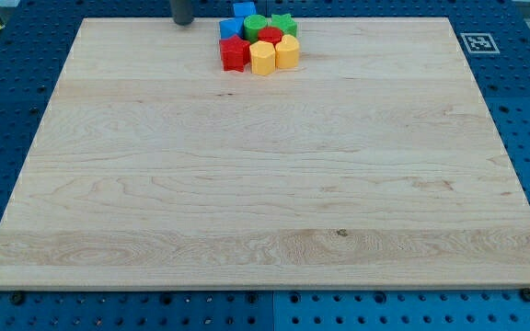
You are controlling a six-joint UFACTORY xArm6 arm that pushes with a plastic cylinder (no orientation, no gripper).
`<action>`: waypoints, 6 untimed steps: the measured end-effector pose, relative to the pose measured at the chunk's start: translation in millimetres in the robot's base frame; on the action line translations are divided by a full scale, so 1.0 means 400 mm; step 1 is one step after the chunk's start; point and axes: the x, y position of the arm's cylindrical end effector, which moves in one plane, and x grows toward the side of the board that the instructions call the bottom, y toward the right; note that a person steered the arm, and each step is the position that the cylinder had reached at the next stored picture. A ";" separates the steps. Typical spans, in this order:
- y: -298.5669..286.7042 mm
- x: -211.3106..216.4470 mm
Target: Point your arm at the left side of the blue triangle
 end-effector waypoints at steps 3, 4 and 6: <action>0.018 0.002; 0.058 0.002; 0.068 0.023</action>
